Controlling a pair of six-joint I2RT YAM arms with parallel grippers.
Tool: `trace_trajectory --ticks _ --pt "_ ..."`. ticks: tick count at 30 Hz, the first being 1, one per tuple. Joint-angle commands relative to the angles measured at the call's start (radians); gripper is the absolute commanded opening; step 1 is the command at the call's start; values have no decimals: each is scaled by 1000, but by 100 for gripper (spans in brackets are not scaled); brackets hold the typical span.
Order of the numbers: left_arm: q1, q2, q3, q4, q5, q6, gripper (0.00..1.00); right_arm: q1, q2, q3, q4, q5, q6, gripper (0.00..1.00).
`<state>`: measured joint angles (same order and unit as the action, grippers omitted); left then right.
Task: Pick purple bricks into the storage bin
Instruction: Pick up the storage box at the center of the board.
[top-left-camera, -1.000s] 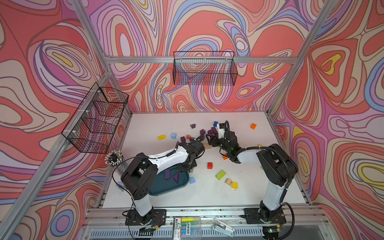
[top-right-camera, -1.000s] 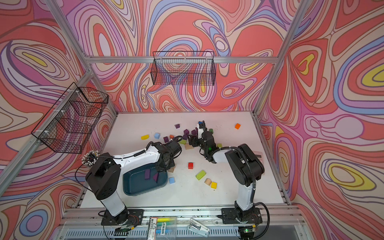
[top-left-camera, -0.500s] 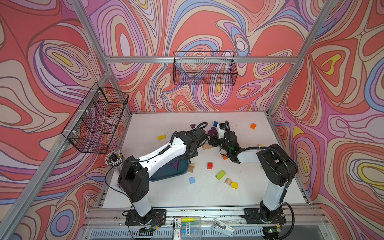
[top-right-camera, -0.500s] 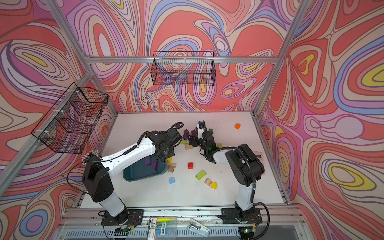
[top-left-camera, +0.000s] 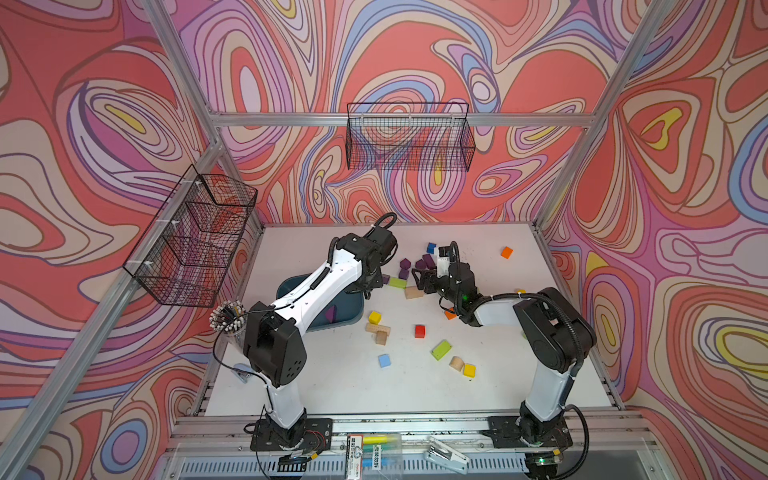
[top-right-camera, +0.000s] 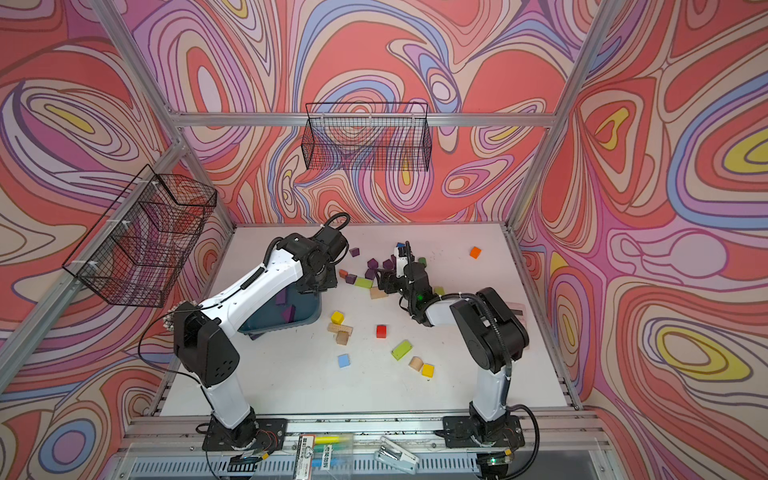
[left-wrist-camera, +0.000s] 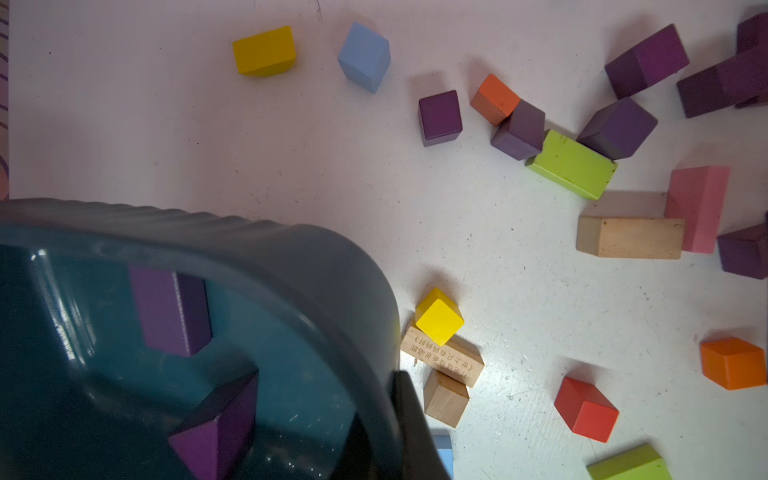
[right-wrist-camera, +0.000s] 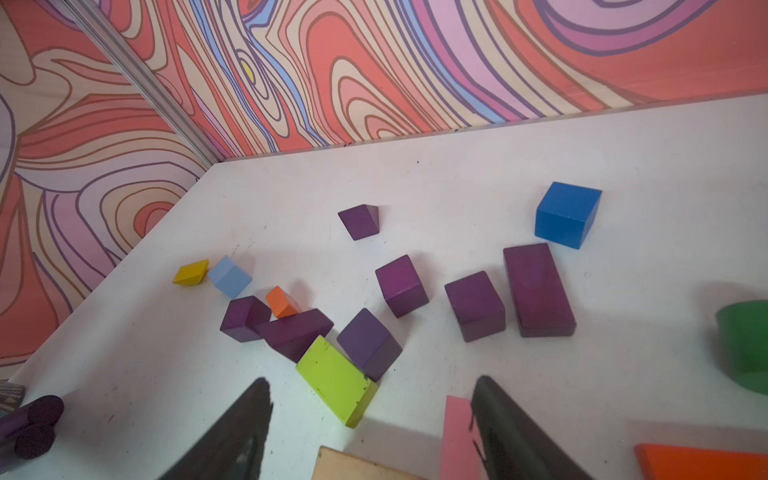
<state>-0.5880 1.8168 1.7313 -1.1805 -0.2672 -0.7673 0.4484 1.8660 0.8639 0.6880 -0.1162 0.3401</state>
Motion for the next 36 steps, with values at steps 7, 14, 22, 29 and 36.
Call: trace_trajectory --ticks 7,14,22,29,36 --pt "6 112 111 -40 -42 166 0 -10 -17 -3 18 -8 13 80" --pt "14 153 109 23 -36 308 0 -13 -8 2 23 -19 14 80" --pt "41 152 40 129 25 420 0 -18 -1 6 36 -28 15 80" --pt "57 155 -28 190 61 458 0 -33 2 -6 66 -39 33 80" --pt "70 154 -102 242 87 478 0 -54 10 -14 97 -64 59 80"
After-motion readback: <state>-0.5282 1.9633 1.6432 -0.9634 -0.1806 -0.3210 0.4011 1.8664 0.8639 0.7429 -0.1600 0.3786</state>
